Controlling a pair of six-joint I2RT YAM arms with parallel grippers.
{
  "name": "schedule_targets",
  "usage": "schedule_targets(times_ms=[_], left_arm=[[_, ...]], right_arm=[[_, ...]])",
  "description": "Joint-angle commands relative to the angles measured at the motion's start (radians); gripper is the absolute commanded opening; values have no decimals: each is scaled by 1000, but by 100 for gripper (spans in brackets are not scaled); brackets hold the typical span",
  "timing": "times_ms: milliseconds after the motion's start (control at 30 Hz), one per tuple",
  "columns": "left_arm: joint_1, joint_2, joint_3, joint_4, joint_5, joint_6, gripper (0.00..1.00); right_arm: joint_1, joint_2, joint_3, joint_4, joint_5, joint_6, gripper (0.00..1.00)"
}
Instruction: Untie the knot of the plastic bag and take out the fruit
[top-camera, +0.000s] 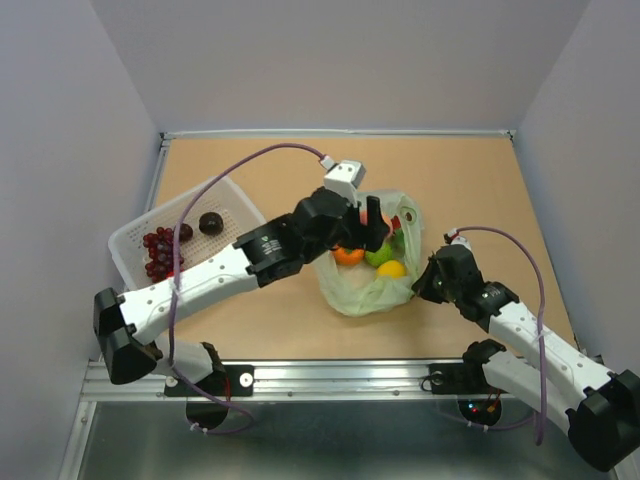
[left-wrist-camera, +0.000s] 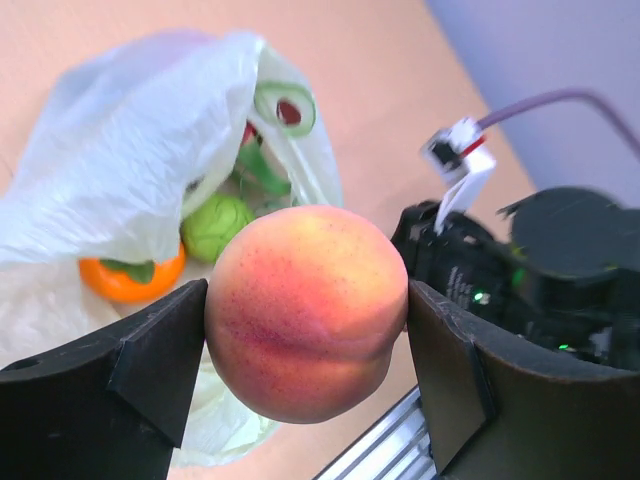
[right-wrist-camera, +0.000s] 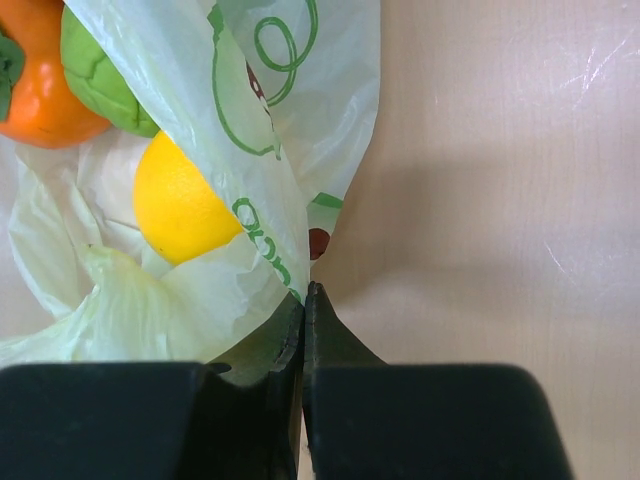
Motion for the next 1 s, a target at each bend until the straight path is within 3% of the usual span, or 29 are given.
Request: schedule_targets(times_ms=[0,67,233,367,533,633,667,700,800,967], left_arm=[[136,-104,36,-6,52,55,14],[221,-162,0,-47,-22,32,13],[582,-264,-158,-87,-145,-2,13],[834,-279,-298,-38,-122,14,13],[1043,-233,-438,14,-136,57,18],[1146,-206,-476,37,-95,73,35],[1172,-204,-479,35,-85,75,54],[1175,-201,-484,35,-81,80,67],[1180,-203,-479,19,-67,84,97],[1178,-226,-481,-1,-36,84,99]], right_arm=[[-4,-19,-20,16,33,15,2],[-4,-27,-20,16,34,13,2],[-4,-60,-25,13,22,20,2],[-4,-85,-27,5,16,21,2],[-4,-96,-22,0,4,23,2],[-4,-93,-13,-1,-7,18,3],[-4,-93,-13,-1,-8,18,3],[-4,-96,-13,-1,-7,15,3],[-4,-100,-10,-4,-11,10,3],[-4,-102,-10,-6,-15,6,5]])
